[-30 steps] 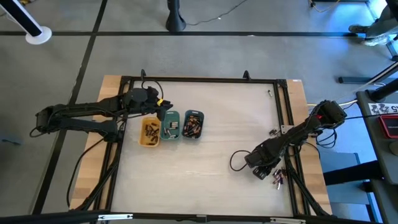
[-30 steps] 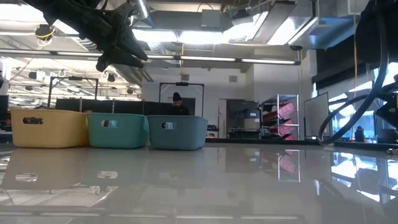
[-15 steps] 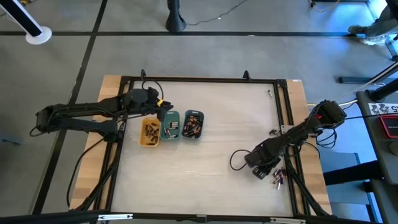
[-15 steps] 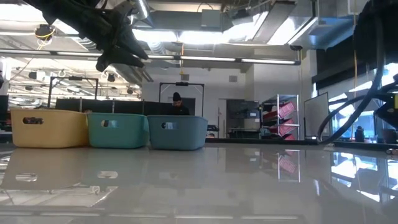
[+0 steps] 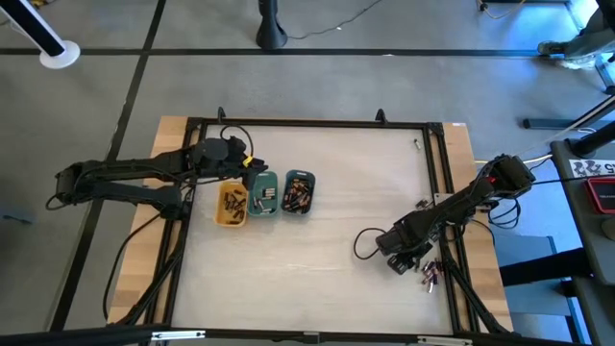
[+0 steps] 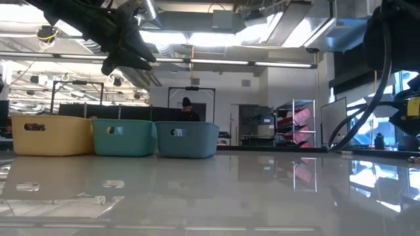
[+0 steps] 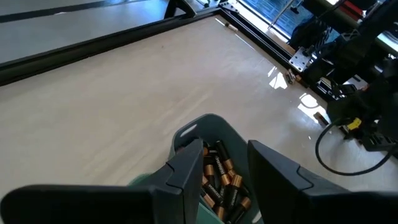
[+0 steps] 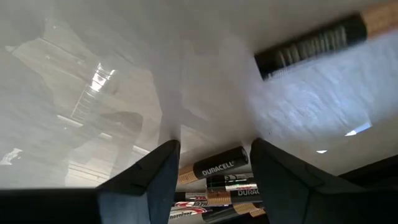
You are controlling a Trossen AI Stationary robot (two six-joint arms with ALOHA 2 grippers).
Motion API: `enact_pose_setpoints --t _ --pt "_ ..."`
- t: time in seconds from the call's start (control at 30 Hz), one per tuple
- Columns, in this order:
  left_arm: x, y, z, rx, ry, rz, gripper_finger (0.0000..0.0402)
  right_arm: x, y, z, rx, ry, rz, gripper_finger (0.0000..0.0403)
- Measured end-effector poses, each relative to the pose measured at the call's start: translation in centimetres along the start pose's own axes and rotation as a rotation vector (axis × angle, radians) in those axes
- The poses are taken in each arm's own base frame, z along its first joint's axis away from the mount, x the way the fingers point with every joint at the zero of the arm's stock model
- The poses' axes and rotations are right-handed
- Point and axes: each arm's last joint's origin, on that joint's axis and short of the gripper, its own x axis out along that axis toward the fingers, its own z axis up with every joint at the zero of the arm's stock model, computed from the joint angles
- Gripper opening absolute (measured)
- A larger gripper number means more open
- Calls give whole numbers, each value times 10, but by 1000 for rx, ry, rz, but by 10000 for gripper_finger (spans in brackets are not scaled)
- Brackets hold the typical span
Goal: Sort batteries
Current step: Put the small black battery into the yellow bin
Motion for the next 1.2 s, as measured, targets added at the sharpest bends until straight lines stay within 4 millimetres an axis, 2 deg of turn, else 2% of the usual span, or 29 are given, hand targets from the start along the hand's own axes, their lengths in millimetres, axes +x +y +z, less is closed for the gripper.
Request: enact_pose_setpoints --t 0.27,0.7,0.97,1.2 --pt "0 0 0 4 -1 0 116 -6 5 0 1 -40 -6 193" --pt "0 0 0 11 -2 -1 116 -21 12 -4 3 -80 -50 133" --pt "0 0 0 22 -2 -2 116 -33 22 -6 4 -95 -13 131" --pt "0 0 0 22 -3 -2 116 -42 29 -7 105 -149 6 131"
